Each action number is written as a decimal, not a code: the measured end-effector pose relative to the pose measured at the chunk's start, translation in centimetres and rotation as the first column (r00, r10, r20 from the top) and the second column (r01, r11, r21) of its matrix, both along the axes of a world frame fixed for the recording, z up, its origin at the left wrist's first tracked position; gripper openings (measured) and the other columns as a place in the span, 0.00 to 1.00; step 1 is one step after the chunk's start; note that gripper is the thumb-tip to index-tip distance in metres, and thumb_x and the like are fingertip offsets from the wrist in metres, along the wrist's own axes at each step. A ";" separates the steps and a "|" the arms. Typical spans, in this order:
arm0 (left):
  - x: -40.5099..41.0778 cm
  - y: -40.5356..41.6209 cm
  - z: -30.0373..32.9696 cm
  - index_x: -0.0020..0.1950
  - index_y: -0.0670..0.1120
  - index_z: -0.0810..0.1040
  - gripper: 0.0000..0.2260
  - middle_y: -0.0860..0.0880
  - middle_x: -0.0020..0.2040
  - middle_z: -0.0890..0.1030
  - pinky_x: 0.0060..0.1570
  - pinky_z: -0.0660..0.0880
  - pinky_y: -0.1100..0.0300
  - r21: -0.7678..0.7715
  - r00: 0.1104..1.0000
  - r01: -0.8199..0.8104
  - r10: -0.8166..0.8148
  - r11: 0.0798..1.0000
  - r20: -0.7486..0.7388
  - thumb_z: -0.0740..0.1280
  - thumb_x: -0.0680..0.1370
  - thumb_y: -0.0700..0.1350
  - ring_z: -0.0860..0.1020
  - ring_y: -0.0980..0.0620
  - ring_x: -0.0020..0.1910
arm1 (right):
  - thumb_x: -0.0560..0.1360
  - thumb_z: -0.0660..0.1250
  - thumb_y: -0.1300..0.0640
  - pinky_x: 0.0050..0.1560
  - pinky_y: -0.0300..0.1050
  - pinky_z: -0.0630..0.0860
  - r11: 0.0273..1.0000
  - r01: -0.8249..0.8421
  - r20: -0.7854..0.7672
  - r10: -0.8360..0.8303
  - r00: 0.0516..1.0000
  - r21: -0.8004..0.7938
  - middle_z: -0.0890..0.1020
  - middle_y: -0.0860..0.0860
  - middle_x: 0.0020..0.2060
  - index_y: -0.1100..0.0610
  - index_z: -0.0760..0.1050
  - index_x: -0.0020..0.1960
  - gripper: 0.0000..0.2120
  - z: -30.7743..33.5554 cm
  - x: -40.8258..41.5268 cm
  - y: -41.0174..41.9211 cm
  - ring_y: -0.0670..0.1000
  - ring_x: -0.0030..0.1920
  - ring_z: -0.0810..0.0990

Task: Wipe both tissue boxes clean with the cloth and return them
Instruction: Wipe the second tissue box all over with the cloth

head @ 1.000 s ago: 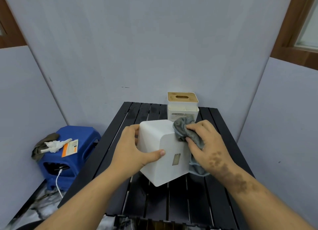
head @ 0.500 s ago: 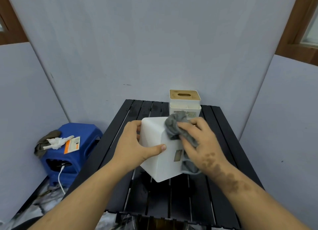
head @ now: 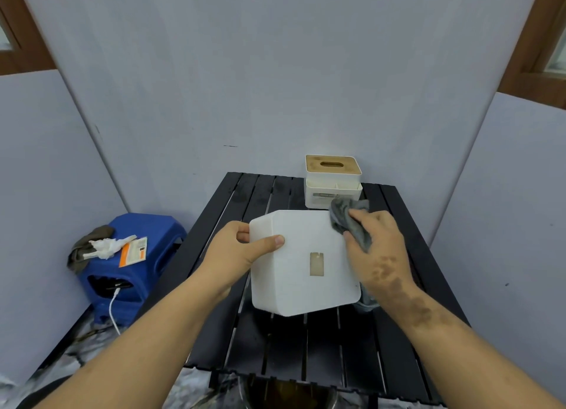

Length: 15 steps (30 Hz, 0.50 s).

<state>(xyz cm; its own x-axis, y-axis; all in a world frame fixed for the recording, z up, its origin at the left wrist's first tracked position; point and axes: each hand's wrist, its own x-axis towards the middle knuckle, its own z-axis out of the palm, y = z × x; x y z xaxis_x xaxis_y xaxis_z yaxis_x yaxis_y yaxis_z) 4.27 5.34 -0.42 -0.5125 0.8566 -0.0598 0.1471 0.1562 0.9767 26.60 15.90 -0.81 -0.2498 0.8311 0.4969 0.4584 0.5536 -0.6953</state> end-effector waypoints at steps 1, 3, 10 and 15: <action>0.1 0.1 -0.2 0.58 0.47 0.77 0.38 0.48 0.54 0.83 0.52 0.83 0.49 -0.009 1.000 0.005 -0.005 1.000 0.009 0.79 0.53 0.64 0.84 0.50 0.52 | 0.74 0.71 0.61 0.57 0.41 0.76 0.998 -0.044 0.023 0.043 0.999 0.049 0.71 0.49 0.51 0.53 0.77 0.65 0.19 -0.1 -0.5 -0.8 0.46 0.50 0.75; 0.2 0.3 -0.4 0.58 0.46 0.77 0.39 0.46 0.54 0.83 0.52 0.83 0.48 -0.016 1.000 0.012 -0.012 1.000 0.028 0.79 0.54 0.64 0.84 0.48 0.52 | 0.73 0.70 0.59 0.54 0.43 0.76 0.966 -0.210 0.100 0.196 0.975 0.151 0.72 0.49 0.51 0.53 0.78 0.63 0.18 -0.4 -1.7 -3.0 0.50 0.50 0.76; -0.7 0.7 -1.1 0.58 0.39 0.78 0.39 0.43 0.53 0.86 0.44 0.84 0.50 -0.044 0.998 0.033 -0.031 0.998 0.058 0.80 0.58 0.64 0.86 0.45 0.50 | 0.74 0.72 0.62 0.50 0.40 0.75 0.962 -0.239 0.097 0.227 0.969 0.136 0.74 0.50 0.47 0.56 0.79 0.60 0.15 -0.8 0.0 -0.9 0.50 0.47 0.77; -0.9 0.8 -1.8 0.59 0.39 0.78 0.40 0.44 0.53 0.86 0.46 0.84 0.47 -0.056 0.996 0.001 0.004 0.998 0.085 0.79 0.58 0.65 0.86 0.45 0.50 | 0.71 0.65 0.62 0.49 0.53 0.76 0.982 -0.111 0.161 0.087 0.983 0.152 0.72 0.48 0.50 0.53 0.76 0.58 0.17 -2.4 -0.7 -3.1 0.52 0.48 0.73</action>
